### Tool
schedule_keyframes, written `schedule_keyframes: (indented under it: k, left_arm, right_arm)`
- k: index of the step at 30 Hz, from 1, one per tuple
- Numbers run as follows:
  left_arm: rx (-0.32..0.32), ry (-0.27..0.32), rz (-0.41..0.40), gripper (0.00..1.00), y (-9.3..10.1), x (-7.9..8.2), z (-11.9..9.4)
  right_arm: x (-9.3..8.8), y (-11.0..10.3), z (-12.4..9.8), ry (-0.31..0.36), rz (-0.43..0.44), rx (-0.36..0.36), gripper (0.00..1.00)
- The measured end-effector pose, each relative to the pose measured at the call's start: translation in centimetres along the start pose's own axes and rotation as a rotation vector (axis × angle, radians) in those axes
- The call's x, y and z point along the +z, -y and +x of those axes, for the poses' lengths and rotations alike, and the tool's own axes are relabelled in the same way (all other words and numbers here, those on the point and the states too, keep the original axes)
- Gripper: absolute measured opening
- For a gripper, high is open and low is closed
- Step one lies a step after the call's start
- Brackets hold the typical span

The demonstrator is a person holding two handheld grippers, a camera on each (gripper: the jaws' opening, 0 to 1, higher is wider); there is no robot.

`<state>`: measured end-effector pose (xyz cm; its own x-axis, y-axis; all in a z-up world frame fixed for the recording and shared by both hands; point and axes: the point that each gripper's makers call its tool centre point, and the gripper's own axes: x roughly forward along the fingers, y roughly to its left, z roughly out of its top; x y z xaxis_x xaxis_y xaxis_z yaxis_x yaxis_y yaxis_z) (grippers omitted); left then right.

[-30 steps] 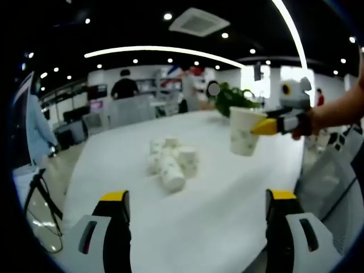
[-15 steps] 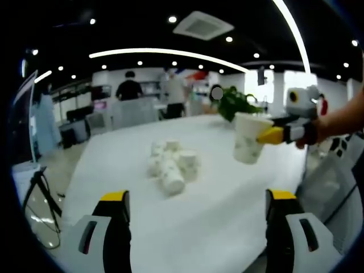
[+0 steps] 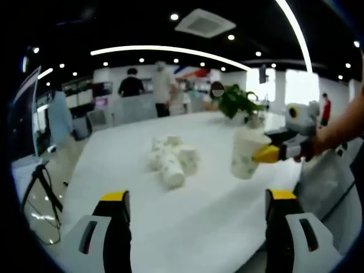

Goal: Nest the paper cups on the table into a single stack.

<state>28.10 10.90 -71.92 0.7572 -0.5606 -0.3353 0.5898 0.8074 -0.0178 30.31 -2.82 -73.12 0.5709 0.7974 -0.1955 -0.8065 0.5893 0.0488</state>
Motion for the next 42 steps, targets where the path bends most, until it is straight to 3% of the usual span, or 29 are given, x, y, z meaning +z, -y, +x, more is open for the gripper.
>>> schedule_keyframes:
  k: [8, 14, 20, 23, 24, 31, 32, 35, 42]
  left_arm:
    - [-0.011, -0.004, -0.002, 0.98, 0.4, -0.2, 0.3]
    - [-0.011, -0.010, -0.003, 0.98, 0.2, -0.3, 0.2]
    - [-0.006, -0.006, -0.007, 0.98, 0.1, -0.3, 0.1]
    - [-0.006, -0.005, -0.007, 0.98, 0.2, -0.4, 0.0]
    - [-0.006, -0.006, -0.007, 0.98, 0.2, -0.4, 0.0]
    - [-0.002, -0.011, -0.009, 0.98, 0.0, -0.6, -0.2]
    - [-0.003, -0.011, -0.009, 0.98, 0.0, -0.6, -0.2]
    - [-0.005, -0.014, -0.006, 0.98, 0.0, -0.6, -0.1]
    - [-0.007, -0.013, -0.004, 0.99, -0.3, -0.5, 0.1]
  right_arm:
    - [-3.8, -0.1, 0.5, -0.065, 0.053, 0.022, 0.37]
    - [-4.6, -0.2, 1.2, -0.071, 0.050, 0.035, 0.36]
    - [-6.5, -0.6, 1.5, -0.120, 0.043, 0.042, 0.36]
    - [-8.0, -1.0, 1.4, -0.177, 0.041, 0.055, 0.37]
    - [-8.0, -1.1, 1.6, -0.157, 0.029, 0.062, 0.37]
    - [-8.9, -1.2, 1.2, -0.213, 0.028, 0.066, 0.38]
    - [-9.3, -1.3, 1.1, -0.240, 0.007, 0.074, 0.47]
    - [-8.1, -2.0, 1.1, -0.209, 0.006, 0.118, 0.74]
    - [-6.0, -0.9, -0.5, -0.193, -0.032, 0.117, 0.84]
